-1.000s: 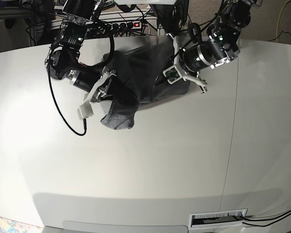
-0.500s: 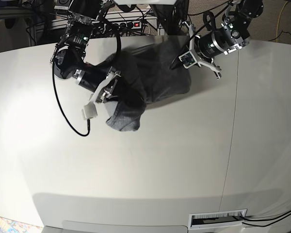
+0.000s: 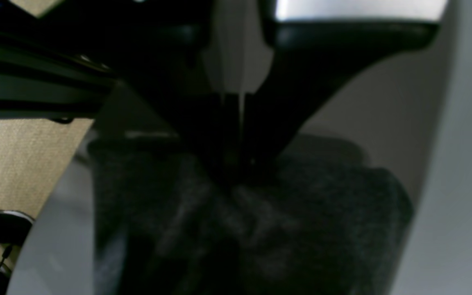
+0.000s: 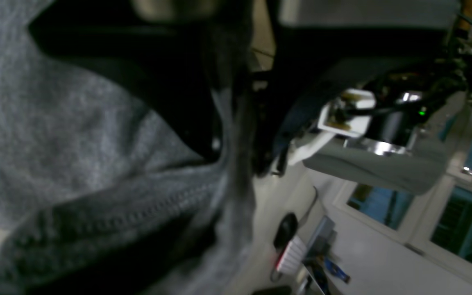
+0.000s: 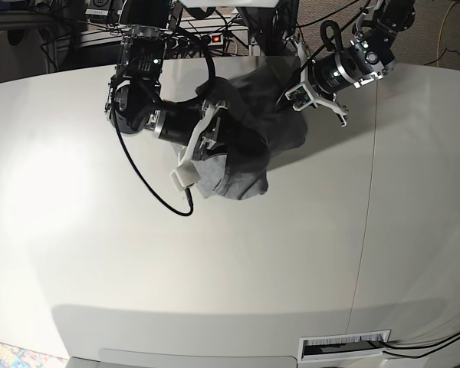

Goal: Fold the T-shirt properly
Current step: 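Lift both shirt ends and fold them toward each other, then lay the bundled grey shirt down and spread it with both grippers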

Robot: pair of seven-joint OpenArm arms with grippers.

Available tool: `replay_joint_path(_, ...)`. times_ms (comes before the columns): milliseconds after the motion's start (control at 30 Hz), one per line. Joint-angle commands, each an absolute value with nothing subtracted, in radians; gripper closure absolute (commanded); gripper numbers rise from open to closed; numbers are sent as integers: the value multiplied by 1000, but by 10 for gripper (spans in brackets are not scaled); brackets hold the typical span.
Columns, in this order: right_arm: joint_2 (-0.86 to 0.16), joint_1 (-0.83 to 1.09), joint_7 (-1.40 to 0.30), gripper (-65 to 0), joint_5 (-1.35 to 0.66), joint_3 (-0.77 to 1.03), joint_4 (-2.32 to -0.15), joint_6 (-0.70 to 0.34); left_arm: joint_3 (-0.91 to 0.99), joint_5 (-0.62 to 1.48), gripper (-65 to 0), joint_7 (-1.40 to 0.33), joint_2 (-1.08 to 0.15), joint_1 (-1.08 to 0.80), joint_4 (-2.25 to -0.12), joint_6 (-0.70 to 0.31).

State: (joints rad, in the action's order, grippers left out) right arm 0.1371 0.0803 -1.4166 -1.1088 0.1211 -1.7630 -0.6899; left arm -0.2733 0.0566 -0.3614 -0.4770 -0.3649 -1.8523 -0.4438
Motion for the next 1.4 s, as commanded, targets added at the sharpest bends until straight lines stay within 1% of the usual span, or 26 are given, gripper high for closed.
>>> replay_joint_path(0, 141, 67, -1396, 0, -1113, 119, -1780, -698, -270, 51, 0, -373, -485, -363, -1860, -440)
replay_joint_path(100, 141, 71, -1396, 0, -1081, 119, -1779, -698, -270, 51, 0, -373, -485, -362, -1860, -440)
replay_joint_path(233, 141, 70, -1396, 0, -1087, 119, -1778, -698, -270, 51, 0, -373, -485, -363, -1860, -440)
replay_joint_path(333, 141, 67, -1396, -96, -1113, 119, -1778, -698, -270, 51, 0, -373, -485, -363, -1860, -441)
replay_joint_path(367, 141, 66, -1396, -114, -1122, 119, -1778, -698, -270, 51, 0, -373, -485, -363, -1860, -441)
replay_joint_path(500, 141, 66, -1396, -117, -1163, 119, -1778, -698, -270, 51, 0, -373, -485, -363, -1860, -441)
replay_joint_path(767, 141, 66, -1396, -117, -1172, 118, -1778, -698, -270, 51, 0, -373, -485, -362, -1860, -441)
replay_joint_path(833, 141, 66, -1396, -117, -1156, 118, -1778, -698, -270, 51, 0, -373, -485, -363, -1860, -441)
replay_joint_path(933, 141, 67, -1396, -117, -1074, 106, -1778, -698, -270, 51, 0, -372, -485, -361, -1860, -441)
replay_joint_path(1033, 141, 70, -1396, -117, -1071, 77, -1778, -698, -270, 52, 0, -372, -485, -354, -1860, -442)
replay_joint_path(1133, 141, 72, -1359, -121, -1051, 57, -1778, -698, -270, 52, 0, -372, -485, -346, -1860, -444)
replay_joint_path(1200, 142, 72, -1355, -149, -1045, 49, -1778, -698, -270, 52, 0, -373, -485, -346, -1860, -444)
replay_joint_path(1300, 141, 72, -1359, -220, -1007, 45, -1778, -698, -270, 52, 0, -373, -485, -347, -1860, -444)
replay_joint_path(1367, 141, 72, -1360, -237, -994, 45, -1778, -698, -270, 52, 0, -373, -485, -346, -1860, -444)
